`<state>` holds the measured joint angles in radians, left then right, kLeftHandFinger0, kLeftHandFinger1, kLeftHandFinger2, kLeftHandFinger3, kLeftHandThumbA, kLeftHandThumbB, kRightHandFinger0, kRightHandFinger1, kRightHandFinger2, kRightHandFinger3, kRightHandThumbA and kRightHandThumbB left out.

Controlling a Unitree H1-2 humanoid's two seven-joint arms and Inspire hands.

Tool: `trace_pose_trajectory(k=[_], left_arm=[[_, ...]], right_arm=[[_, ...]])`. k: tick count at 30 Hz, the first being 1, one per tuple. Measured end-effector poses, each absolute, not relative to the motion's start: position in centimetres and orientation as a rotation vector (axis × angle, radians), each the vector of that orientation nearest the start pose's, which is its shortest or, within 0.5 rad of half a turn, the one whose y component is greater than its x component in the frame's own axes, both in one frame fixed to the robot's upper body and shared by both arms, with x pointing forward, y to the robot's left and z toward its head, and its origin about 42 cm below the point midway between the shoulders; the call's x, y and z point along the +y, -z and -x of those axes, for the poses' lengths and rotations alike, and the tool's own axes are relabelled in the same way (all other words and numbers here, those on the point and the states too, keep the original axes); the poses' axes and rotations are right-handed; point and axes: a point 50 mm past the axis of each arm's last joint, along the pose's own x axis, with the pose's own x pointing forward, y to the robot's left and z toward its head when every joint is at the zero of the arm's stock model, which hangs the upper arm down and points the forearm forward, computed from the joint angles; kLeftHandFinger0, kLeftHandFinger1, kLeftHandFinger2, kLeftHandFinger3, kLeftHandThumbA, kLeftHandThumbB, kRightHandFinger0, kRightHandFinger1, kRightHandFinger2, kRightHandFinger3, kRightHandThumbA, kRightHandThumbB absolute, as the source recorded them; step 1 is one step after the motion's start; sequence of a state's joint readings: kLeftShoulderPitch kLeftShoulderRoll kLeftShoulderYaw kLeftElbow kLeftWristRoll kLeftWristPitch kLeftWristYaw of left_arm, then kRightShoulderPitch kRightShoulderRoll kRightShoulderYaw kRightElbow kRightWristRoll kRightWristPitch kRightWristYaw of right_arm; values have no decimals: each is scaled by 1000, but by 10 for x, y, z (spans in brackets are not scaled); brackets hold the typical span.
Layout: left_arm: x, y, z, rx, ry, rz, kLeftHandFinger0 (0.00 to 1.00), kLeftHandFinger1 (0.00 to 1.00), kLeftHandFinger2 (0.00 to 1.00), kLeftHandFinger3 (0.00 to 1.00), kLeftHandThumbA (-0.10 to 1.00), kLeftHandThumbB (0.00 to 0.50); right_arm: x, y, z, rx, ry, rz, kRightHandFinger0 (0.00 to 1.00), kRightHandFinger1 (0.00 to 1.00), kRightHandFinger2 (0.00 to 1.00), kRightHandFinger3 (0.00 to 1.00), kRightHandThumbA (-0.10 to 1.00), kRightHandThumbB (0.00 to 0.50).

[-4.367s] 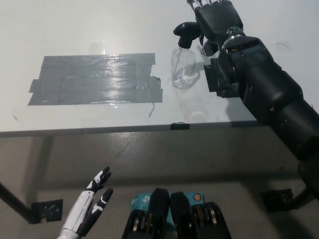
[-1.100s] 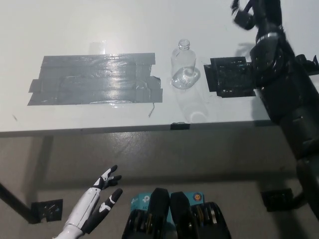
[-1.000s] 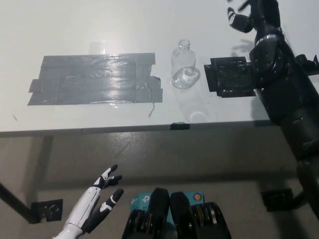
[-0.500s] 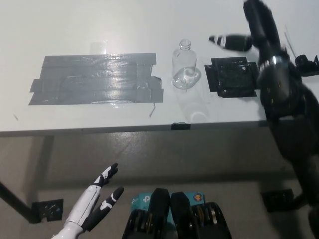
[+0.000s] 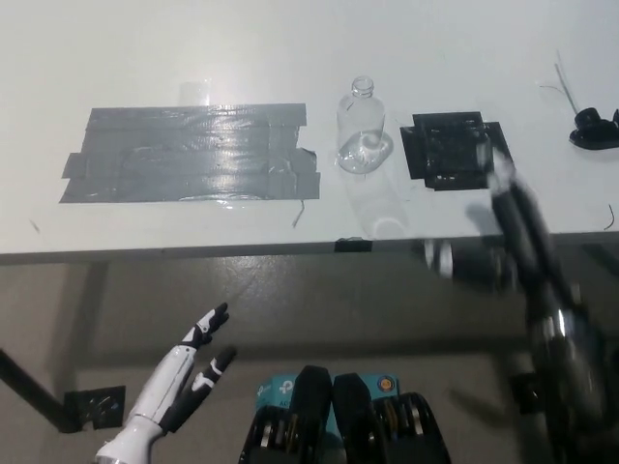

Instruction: The robot grabs the black lid of the spray bottle on the desk and places it on the black area of the desk

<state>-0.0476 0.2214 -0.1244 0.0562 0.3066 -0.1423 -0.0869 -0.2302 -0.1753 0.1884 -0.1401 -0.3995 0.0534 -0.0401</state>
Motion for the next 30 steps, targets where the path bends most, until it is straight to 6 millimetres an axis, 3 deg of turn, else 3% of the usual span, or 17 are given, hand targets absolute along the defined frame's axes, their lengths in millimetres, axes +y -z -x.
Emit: trace_pose_trajectory(k=[4, 7, 9, 19, 30], left_arm=[[242, -95, -294, -99, 243, -512, 1000, 1000, 1000, 1000, 1000, 6], [241, -90, -288, -88, 239, -494, 1000, 1000, 1000, 1000, 1000, 16], [242, -85, -282, -74, 233, -483, 1000, 1000, 1000, 1000, 1000, 16], [245, -70, -262, -34, 223, -472, 1000, 1000, 1000, 1000, 1000, 25], [246, -70, -261, -34, 223, -473, 1000, 1000, 1000, 1000, 1000, 28]], right_arm=[[-204, -150, -319, -213, -140, 561, 1000, 1000, 1000, 1000, 1000, 206], [-209, -112, -318, -99, -175, 581, 1000, 1000, 1000, 1000, 965, 213], [-211, -99, -316, -60, -189, 586, 1000, 1000, 1000, 1000, 983, 229], [-203, -81, -307, -36, -246, 589, 1000, 1000, 1000, 1000, 974, 241], [-199, -71, -303, -12, -278, 597, 1000, 1000, 1000, 1000, 993, 223]])
